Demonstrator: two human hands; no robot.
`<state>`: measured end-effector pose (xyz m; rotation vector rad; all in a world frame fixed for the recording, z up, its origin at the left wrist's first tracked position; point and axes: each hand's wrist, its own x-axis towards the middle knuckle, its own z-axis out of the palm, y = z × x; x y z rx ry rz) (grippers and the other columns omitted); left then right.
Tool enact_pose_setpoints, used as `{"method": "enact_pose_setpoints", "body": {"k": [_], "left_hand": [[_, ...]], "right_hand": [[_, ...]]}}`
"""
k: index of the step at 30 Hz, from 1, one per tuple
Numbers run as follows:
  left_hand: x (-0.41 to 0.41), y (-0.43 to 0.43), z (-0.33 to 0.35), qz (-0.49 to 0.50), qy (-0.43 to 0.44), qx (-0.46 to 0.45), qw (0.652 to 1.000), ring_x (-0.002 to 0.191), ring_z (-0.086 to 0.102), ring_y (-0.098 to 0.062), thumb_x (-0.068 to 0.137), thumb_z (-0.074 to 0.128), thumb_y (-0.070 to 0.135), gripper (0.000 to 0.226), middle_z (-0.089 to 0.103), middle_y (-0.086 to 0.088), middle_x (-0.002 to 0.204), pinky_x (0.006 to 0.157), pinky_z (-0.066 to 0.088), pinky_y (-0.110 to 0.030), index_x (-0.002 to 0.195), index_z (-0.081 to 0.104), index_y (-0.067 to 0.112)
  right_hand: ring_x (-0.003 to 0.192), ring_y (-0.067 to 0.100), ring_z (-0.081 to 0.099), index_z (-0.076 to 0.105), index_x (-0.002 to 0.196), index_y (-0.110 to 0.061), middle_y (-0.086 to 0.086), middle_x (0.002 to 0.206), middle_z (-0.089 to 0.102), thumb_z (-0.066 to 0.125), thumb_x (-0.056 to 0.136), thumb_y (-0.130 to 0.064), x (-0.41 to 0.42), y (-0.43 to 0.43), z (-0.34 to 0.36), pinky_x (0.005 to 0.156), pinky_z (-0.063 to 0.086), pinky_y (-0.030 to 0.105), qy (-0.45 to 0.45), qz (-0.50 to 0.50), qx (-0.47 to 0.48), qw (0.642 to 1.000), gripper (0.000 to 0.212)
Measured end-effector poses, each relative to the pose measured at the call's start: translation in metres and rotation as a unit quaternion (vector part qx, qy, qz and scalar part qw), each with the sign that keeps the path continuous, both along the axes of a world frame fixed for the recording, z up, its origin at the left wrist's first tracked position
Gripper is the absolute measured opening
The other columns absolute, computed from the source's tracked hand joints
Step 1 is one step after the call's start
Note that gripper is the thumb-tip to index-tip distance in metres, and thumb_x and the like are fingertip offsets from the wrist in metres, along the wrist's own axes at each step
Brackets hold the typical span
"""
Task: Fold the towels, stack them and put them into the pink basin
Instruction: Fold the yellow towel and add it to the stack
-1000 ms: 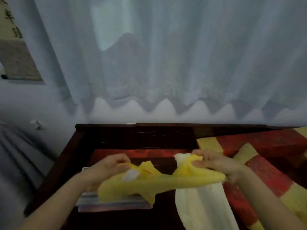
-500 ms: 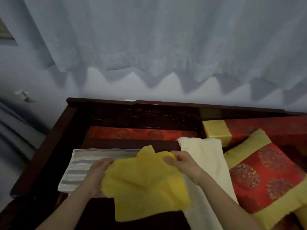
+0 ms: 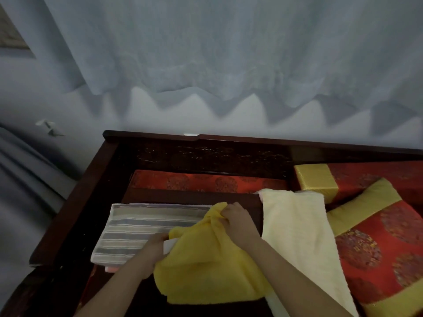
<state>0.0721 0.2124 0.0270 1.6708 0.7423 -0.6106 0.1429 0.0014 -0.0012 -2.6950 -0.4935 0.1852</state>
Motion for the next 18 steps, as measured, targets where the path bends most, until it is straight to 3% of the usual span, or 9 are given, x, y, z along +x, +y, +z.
{"method": "enact_pose_setpoints", "body": {"k": [2,4,7,10,13,15,16,18], "left_hand": [[-0.008,-0.003,0.008,-0.024,-0.028,0.002,0.999,0.071,0.065,-0.025,0.090,0.059,0.012,0.011,0.071,-0.009,0.073,0.059,0.049,-0.026,0.081,0.066,0.013],[-0.015,-0.001,0.014,-0.091,-0.060,0.029,0.994,0.067,0.067,-0.017,0.088,0.062,0.013,0.009,0.072,-0.001,0.065,0.057,0.052,-0.022,0.082,0.067,0.017],[-0.026,0.002,0.018,-0.138,-0.055,0.004,0.989,0.082,0.070,-0.016,0.085,0.067,0.020,0.012,0.076,-0.002,0.086,0.070,0.057,-0.028,0.097,0.069,0.021],[-0.039,-0.002,0.010,-0.162,0.002,-0.008,0.987,0.090,0.065,-0.009,0.081,0.071,0.028,0.027,0.068,0.005,0.102,0.066,0.052,-0.020,0.104,0.059,0.031],[-0.055,-0.015,-0.007,-0.224,0.036,0.046,0.973,0.091,0.057,-0.002,0.077,0.069,0.035,0.033,0.060,0.010,0.107,0.068,0.050,-0.017,0.106,0.054,0.033],[-0.067,-0.026,-0.024,-0.273,0.013,0.137,0.952,0.092,0.054,-0.003,0.079,0.063,0.039,0.047,0.056,0.005,0.119,0.071,0.046,-0.016,0.121,0.046,0.026],[-0.073,-0.031,-0.033,-0.292,0.000,0.177,0.940,0.094,0.052,-0.006,0.081,0.059,0.039,0.056,0.054,0.001,0.124,0.074,0.045,-0.017,0.129,0.039,0.019],[-0.083,-0.040,-0.044,-0.296,-0.001,0.210,0.932,0.097,0.054,-0.010,0.083,0.056,0.042,0.071,0.054,-0.004,0.122,0.080,0.047,-0.020,0.139,0.026,0.010]], "right_hand": [[0.086,0.017,0.045,0.066,0.077,-0.007,0.000,0.084,0.057,0.055,0.090,-0.018,-0.008,-0.020,0.004,0.071,0.032,0.026,0.008,-0.052,0.086,0.995,0.020],[0.084,0.018,0.053,0.070,0.075,-0.008,0.002,0.084,0.065,0.062,0.086,-0.019,-0.019,-0.048,0.013,0.070,0.037,0.025,0.003,-0.125,0.172,0.977,0.018],[0.077,0.008,0.063,0.074,0.075,-0.021,-0.008,0.078,0.071,0.068,0.085,-0.013,-0.048,-0.101,0.030,0.069,0.047,0.020,0.014,-0.218,0.270,0.938,0.014],[0.076,0.005,0.067,0.074,0.073,-0.034,-0.012,0.082,0.074,0.070,0.081,-0.004,-0.089,-0.154,0.032,0.066,0.052,0.020,0.051,-0.272,0.333,0.901,0.031],[0.068,0.015,0.068,0.072,0.065,-0.038,-0.002,0.072,0.074,0.075,0.074,-0.001,-0.134,-0.184,0.007,0.061,0.048,0.018,0.047,-0.310,0.221,0.923,0.038],[0.061,0.016,0.063,0.073,0.063,-0.026,0.006,0.065,0.071,0.076,0.072,-0.008,-0.160,-0.187,-0.010,0.058,0.041,0.019,0.034,-0.317,0.124,0.940,0.020],[0.055,0.017,0.059,0.072,0.058,-0.019,0.008,0.058,0.068,0.074,0.067,-0.015,-0.171,-0.187,-0.020,0.053,0.039,0.022,0.025,-0.307,0.078,0.948,0.010],[0.042,0.022,0.054,0.066,0.046,-0.018,0.007,0.050,0.062,0.079,0.053,-0.022,-0.186,-0.185,-0.042,0.038,0.038,0.027,0.042,-0.266,-0.020,0.963,0.015]]}}
